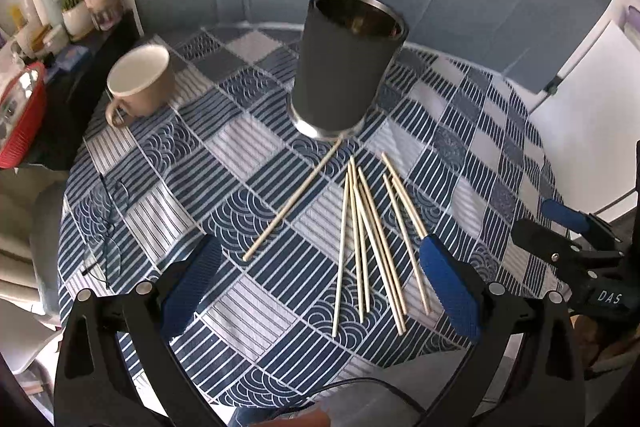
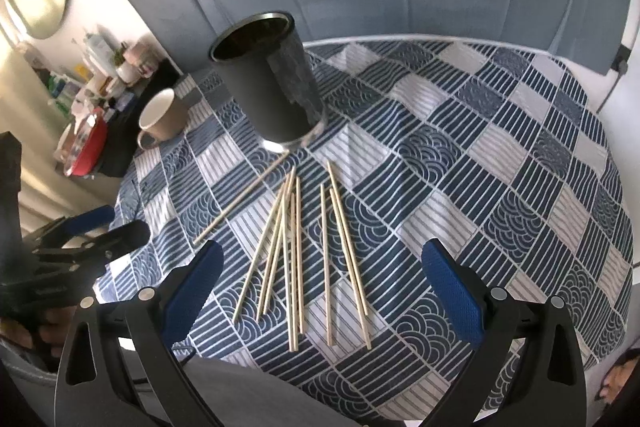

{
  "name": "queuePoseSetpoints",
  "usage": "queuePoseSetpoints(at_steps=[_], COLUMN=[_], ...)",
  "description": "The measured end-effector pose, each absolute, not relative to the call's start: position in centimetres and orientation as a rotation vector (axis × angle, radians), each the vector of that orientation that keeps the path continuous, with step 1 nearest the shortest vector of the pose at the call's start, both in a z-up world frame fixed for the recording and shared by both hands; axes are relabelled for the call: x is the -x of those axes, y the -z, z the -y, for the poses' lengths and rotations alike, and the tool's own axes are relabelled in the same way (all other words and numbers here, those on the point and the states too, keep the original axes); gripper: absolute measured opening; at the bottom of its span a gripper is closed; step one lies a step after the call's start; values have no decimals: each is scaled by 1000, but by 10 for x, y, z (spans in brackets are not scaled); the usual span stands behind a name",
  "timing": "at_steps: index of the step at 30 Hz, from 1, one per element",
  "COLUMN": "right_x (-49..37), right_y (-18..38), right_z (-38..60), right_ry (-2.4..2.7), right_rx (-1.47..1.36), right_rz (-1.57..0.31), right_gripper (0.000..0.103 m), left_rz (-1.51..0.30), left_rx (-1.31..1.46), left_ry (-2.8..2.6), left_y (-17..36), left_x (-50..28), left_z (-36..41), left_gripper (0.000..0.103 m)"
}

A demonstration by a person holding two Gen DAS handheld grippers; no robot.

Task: Organize utensils
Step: 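Lower both tools toward the scattered wooden chopsticks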

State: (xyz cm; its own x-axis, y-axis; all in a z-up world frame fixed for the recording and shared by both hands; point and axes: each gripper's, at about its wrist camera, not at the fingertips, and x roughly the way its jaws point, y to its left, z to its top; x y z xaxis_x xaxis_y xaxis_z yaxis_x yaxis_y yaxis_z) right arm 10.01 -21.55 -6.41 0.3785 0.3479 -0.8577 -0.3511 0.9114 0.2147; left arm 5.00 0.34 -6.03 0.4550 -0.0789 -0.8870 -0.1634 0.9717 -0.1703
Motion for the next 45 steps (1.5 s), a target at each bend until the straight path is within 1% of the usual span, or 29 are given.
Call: queuePoseSetpoints(at_steps=[6, 11, 16, 20, 27, 35, 41, 45], right_x=[-123, -144, -157, -164, -178, -186, -189, -196], right_y=[91, 128, 160, 177, 198, 214, 221, 223], right_z=[220, 225, 222, 214, 209, 201, 201, 201], right_ry=[-389, -354, -328, -323, -307, -310, -314, -329], right_rx=[19, 44, 97, 153, 221, 272, 259, 263], right_rz=[-1162, -1231, -1278, -1288, -1301, -1321, -1338, -1326], right_gripper=[95, 95, 95, 95, 95, 95, 96, 96], left_rz=[-1222, -1289, -1341, -1364, -1379, -1409, -1429, -1423], left_rx=[266, 262, 337, 298, 128, 40, 23, 60], left_ry=[-54, -77, -83, -105, -133, -154, -136, -110], left_y=[91, 112, 134, 149, 166, 185, 198, 204], left_x=[-64, -74, -87, -99, -121, -138, -156, -167], left_z=[-14, -21, -29, -31, -29, -34, -37, -34], left_gripper=[97, 97, 97, 97, 97, 97, 97, 98])
